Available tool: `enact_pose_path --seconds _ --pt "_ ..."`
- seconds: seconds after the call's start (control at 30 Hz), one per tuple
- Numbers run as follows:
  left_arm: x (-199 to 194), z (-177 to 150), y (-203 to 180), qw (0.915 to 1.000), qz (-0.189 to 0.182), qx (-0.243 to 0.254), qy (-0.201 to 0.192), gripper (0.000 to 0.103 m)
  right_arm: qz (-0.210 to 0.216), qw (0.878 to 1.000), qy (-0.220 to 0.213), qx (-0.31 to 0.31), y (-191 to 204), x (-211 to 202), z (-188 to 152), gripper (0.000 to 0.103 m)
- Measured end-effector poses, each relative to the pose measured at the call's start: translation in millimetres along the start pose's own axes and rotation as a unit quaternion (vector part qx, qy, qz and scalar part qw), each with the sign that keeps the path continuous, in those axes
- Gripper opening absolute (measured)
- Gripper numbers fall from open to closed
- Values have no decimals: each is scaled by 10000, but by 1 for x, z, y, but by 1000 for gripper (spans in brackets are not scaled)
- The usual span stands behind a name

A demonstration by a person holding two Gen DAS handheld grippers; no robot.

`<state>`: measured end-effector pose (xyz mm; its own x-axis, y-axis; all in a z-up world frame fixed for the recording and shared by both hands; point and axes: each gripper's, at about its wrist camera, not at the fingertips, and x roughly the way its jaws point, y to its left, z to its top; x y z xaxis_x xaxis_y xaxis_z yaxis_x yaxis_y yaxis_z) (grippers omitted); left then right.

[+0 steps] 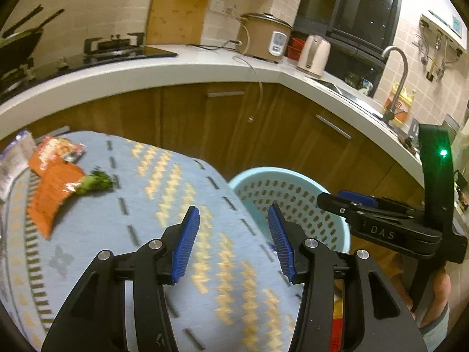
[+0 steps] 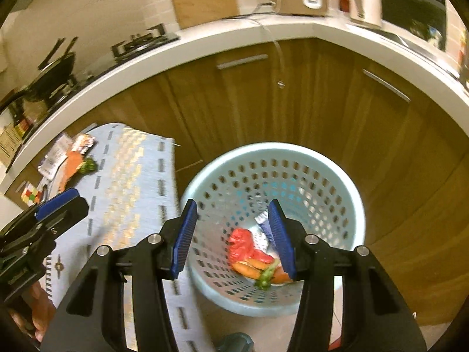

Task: Collect trash
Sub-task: 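Move both tools back over the table toward the orange snack bag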

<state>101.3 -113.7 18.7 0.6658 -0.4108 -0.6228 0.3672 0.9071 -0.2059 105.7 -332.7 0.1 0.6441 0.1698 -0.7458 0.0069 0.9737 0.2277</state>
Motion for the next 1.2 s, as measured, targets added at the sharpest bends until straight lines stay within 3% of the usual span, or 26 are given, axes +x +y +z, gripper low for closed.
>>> enact_pose_path --seconds 0.1,0.33,0.7,0.87,0.97,1.2 --pt "-12 4 19 9998 153 -92 -117 53 127 9996 -20 -233 26 1 6 47" --pt "-40 10 81 9971 472 -505 -332 53 427 9965 76 -719 87 20 16 47" --pt "-39 7 178 9907 864 -1039 -131 54 845 9867 175 -1374 184 79 32 47" --pt "-25 12 210 9862 1138 -1198 -60 75 905 9829 14 -1604 202 100 22 47" --pt "-13 15 222 9858 1104 -1265 38 75 825 9808 -130 -1762 209 98 20 48" --pt "20 22 229 9851 1162 -1252 179 76 878 9833 -1 -1596 202 104 23 48"
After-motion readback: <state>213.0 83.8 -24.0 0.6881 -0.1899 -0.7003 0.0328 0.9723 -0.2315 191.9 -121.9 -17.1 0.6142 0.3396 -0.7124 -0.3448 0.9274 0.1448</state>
